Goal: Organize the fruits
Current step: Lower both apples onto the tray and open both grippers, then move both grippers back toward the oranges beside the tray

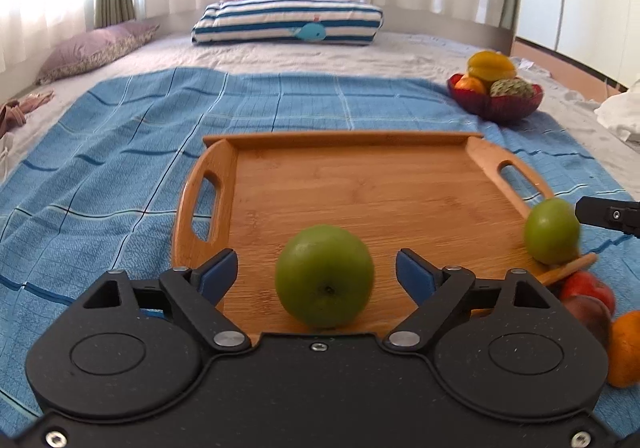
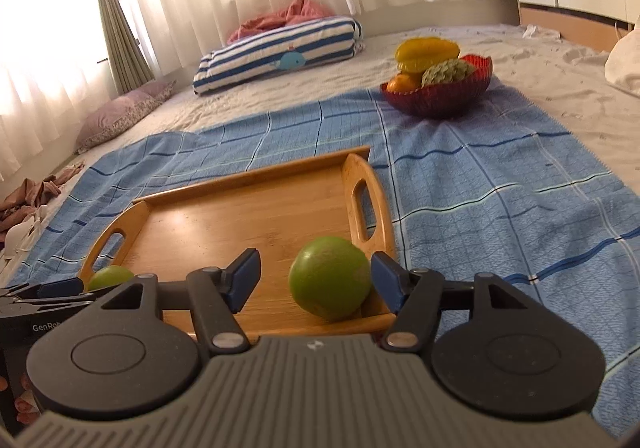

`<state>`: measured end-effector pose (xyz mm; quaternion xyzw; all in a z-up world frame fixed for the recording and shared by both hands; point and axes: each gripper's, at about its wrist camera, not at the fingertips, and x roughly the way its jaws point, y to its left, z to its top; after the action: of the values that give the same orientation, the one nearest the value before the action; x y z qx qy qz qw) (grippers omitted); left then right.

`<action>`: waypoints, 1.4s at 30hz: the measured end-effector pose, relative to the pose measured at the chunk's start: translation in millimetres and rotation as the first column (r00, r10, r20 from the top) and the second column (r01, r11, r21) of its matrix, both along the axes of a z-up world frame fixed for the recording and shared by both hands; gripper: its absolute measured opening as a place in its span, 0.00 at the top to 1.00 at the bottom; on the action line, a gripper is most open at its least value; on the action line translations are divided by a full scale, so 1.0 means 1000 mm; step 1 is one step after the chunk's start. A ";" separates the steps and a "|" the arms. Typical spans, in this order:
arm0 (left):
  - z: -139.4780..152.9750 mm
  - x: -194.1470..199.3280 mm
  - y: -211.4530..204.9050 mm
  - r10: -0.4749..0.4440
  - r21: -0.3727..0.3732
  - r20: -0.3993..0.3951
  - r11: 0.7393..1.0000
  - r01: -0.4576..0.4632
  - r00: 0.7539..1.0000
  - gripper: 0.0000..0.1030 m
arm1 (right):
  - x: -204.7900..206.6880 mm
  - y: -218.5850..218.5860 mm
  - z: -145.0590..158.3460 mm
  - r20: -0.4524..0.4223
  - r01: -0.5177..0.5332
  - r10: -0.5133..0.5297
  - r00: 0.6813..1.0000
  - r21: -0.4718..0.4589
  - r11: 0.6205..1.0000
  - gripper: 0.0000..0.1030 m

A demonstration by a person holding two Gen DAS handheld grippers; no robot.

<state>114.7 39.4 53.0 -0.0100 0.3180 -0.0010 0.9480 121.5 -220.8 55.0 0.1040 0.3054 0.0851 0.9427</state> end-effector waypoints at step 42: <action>-0.016 -0.083 -0.074 -0.203 -0.021 0.022 0.979 0.203 0.979 0.08 | -0.113 -0.009 -0.045 0.128 0.149 -0.132 0.983 -0.134 0.980 0.13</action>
<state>31.4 -34.4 37.0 0.0115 0.3081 -0.1016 0.9458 8.2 -230.2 10.1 0.0523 0.2462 0.0023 0.9678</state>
